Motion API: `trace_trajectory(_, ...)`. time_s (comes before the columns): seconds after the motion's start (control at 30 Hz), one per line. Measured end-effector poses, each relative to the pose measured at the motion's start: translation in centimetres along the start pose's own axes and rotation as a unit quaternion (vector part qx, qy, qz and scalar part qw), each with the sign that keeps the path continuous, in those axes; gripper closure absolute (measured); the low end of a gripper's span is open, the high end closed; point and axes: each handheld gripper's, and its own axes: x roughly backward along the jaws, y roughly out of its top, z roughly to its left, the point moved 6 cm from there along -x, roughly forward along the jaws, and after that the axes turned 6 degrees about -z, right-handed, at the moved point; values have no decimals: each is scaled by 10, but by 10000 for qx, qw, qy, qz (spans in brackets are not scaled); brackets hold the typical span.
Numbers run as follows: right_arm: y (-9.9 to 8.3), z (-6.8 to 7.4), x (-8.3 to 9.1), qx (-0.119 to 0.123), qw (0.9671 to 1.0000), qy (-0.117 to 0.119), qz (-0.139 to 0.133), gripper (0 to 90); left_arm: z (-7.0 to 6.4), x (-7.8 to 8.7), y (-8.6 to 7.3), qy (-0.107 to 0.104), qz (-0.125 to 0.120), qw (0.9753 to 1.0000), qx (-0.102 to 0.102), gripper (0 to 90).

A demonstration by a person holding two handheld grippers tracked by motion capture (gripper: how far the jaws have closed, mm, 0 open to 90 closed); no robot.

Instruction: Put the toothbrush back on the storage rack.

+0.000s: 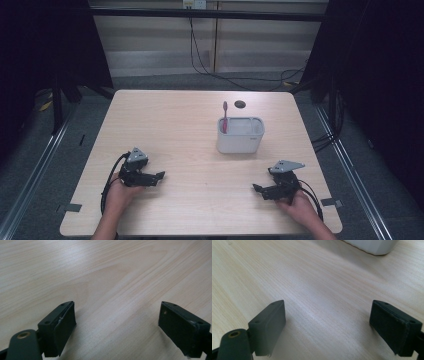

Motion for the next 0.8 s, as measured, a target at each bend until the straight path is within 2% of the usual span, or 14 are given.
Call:
trace_trajectory(0.1, 0, 0, 0, 0, 10000, 0, 0, 130, -1, 0, -1, 52, 52, 9999, -152, 137)
trace_trajectory(0.27, 0, 0, 0, 1, 10000, 1, 0, 131, -3, -1, -1, 74, 122, 9996, -257, 128)
trace_trajectory(0.8, 0, 0, 0, 0, 10000, 2, 0, 130, -3, -1, -1, 75, 125, 9996, -254, 126)
